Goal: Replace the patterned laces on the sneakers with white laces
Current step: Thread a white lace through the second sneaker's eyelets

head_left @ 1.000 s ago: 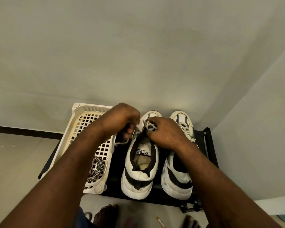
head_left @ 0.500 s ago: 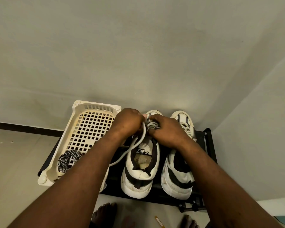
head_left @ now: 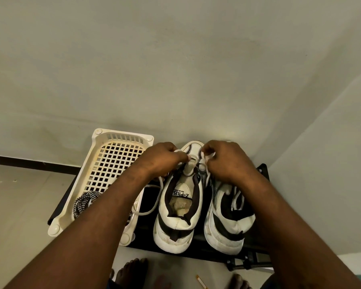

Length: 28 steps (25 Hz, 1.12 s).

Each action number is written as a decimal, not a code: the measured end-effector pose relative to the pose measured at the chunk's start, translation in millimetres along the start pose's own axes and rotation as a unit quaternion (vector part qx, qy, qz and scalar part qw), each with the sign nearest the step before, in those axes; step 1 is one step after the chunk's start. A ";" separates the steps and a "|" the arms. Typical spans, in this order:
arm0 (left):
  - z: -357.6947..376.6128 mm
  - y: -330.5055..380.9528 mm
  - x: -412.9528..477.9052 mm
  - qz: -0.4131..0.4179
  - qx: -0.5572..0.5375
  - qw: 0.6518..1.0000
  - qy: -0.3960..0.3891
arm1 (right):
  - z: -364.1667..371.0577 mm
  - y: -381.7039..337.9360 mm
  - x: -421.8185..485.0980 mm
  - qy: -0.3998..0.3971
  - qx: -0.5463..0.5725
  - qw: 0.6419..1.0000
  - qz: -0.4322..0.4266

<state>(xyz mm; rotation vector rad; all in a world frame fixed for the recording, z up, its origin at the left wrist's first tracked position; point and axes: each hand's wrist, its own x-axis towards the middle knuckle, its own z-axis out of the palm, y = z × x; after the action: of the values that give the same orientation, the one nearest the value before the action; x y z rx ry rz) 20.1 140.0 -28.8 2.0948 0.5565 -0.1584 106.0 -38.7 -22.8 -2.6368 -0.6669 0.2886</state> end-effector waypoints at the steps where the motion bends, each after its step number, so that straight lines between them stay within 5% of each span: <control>1: 1.1 0.5 -0.4 0.010 0.043 0.999 -0.011 | 2.3 -1.0 -3.0 -0.019 -0.040 0.999 -0.006; 9: 10.8 5.6 -1.3 0.083 0.207 0.969 0.102 | 10.3 -12.3 -5.6 -0.005 -0.092 0.996 0.007; 14: 6.1 2.3 3.8 0.076 0.239 0.953 0.169 | 3.6 -19.9 -12.7 0.035 0.061 0.998 -0.002; 19: 2.0 -6.8 6.8 0.095 0.239 0.954 0.156 | -28.1 -32.6 -26.9 0.008 0.408 0.912 -0.037; 26: -6.1 -3.9 5.9 0.069 0.185 0.968 0.157 | -32.2 -24.2 -30.9 -0.038 0.435 0.899 -0.019; 28: -7.6 -3.7 6.1 0.074 0.162 0.969 0.171 | -38.2 -21.9 -34.6 -0.112 0.545 0.827 -0.080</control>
<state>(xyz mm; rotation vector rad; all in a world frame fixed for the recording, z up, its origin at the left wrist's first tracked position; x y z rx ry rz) 23.2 150.0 -29.3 2.4940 0.6062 0.2177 78.3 -50.8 24.3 -1.4476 -0.5403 0.6890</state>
